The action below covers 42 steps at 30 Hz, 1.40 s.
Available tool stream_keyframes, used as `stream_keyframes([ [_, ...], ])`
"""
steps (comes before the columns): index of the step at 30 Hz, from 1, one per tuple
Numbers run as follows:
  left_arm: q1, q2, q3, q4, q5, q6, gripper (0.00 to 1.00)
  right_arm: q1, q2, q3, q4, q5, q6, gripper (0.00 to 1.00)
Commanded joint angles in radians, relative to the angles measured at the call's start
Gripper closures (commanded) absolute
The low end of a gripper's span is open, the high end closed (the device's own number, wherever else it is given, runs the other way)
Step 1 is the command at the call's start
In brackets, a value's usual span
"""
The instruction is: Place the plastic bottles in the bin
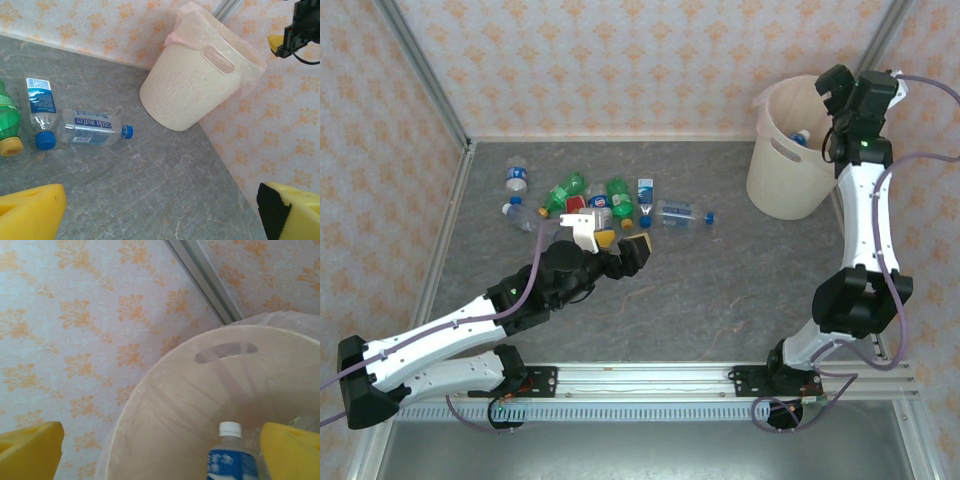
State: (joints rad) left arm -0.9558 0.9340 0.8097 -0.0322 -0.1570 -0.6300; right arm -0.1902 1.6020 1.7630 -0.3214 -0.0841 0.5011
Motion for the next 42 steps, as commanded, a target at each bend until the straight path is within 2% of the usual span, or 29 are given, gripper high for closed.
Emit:
stream_keyframes([
  [1, -0.003, 0.000, 0.018, 0.006, -0.069, -0.003, 0.01, 0.020, -0.094, -0.038, 0.037, -0.039, 0.001, 0.00],
  [6, -0.003, -0.007, 0.010, -0.035, -0.220, -0.062, 0.01, 0.111, -0.180, -0.109, 0.035, -0.059, -0.017, 0.00],
  [10, -0.003, -0.021, -0.010, -0.046, -0.300, -0.113, 0.01, 0.228, -0.234, -0.173, 0.047, -0.051, -0.051, 0.00],
  [14, -0.003, -0.045, -0.038, -0.035, -0.319, -0.140, 0.01, 0.361, -0.266, -0.257, 0.067, -0.033, -0.106, 0.00],
  [20, -0.003, -0.064, -0.063, -0.018, -0.302, -0.149, 0.01, 0.532, -0.236, -0.371, 0.078, -0.025, -0.191, 0.00],
  [24, -0.004, -0.064, -0.070, -0.022, -0.292, -0.165, 0.01, 0.570, -0.182, -0.473, 0.120, -0.073, -0.197, 0.00],
  [29, -0.003, -0.059, -0.063, -0.037, -0.296, -0.168, 0.01, 0.580, -0.068, -0.517, 0.149, -0.124, -0.207, 0.00],
  [37, -0.003, -0.061, -0.060, -0.043, -0.275, -0.151, 0.01, 0.580, 0.177, -0.441, 0.119, -0.205, -0.267, 0.00],
  [42, -0.003, -0.067, -0.068, -0.046, -0.276, -0.149, 0.01, 0.580, 0.275, -0.402, 0.109, -0.205, -0.281, 0.00],
])
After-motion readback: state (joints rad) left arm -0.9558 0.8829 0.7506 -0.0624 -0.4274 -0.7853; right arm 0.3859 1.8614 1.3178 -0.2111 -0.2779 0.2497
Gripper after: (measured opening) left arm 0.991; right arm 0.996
